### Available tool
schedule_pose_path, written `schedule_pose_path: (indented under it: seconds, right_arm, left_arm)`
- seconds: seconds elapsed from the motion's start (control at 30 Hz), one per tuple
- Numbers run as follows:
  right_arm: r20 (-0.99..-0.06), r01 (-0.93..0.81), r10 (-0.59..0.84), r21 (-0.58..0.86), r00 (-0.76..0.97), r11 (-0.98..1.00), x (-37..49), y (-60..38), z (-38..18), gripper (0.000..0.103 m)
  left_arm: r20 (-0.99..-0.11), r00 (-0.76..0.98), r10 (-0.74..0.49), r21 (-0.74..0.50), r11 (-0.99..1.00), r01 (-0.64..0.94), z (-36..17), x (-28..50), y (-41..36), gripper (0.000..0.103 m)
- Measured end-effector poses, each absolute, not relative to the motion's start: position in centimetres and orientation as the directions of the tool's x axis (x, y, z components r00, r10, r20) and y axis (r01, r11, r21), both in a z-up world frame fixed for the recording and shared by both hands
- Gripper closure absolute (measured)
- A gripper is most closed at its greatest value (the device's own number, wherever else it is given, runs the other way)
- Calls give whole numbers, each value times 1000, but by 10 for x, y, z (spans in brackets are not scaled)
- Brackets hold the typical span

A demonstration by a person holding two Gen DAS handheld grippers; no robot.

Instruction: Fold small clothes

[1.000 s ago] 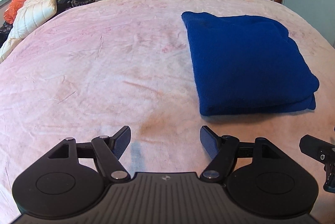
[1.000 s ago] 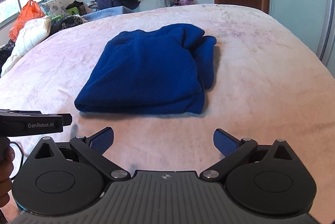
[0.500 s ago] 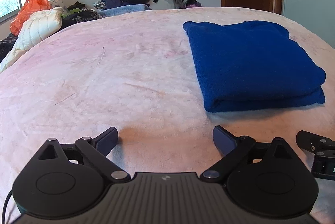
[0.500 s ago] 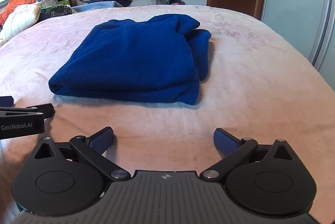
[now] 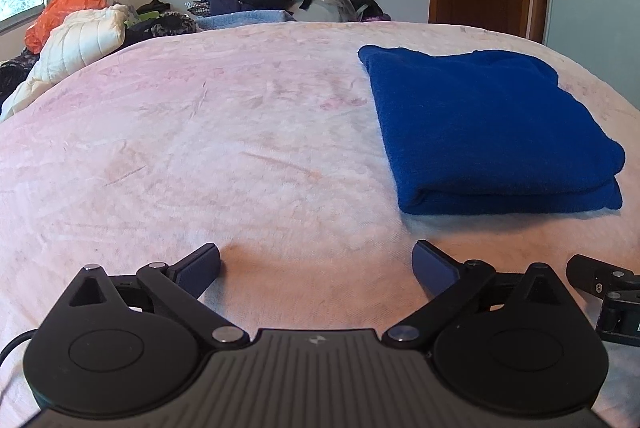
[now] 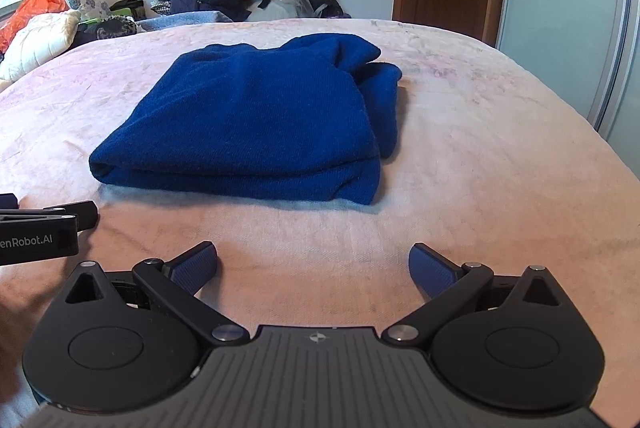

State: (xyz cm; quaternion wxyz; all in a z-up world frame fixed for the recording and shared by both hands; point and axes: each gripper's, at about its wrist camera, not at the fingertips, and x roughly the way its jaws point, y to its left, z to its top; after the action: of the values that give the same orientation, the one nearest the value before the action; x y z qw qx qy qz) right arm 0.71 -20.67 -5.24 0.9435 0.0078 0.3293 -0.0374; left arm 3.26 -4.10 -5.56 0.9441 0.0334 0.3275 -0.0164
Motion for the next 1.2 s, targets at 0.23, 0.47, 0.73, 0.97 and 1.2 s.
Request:
schedule_pose_path:
  seconds: [0.23, 0.47, 0.73, 0.97, 1.2]
  right_arm:
    - [-622, 75, -65, -9, 781, 997, 7, -207, -52, 0]
    - [-621, 75, -65, -9, 781, 997, 7, -207, -53, 0]
    - [-621, 75, -65, -9, 781, 997, 7, -208, -53, 0]
    - [-622, 76, -65, -10, 781, 997, 7, -207, -53, 0]
    - [-622, 75, -66, -12, 780, 997, 7, -207, -52, 0]
  left_arm:
    - [-617, 787, -11, 49, 997, 53, -56, 31, -42, 0]
    - [-621, 783, -25, 27, 998, 54, -57, 32, -38, 0]
    - [-622, 783, -26, 26, 998, 54, -57, 33, -38, 0]
    - [-622, 783, -26, 26, 998, 54, -57, 32, -38, 0]
    - [-625, 780, -27, 25, 998, 55, -57, 33, -38, 0]
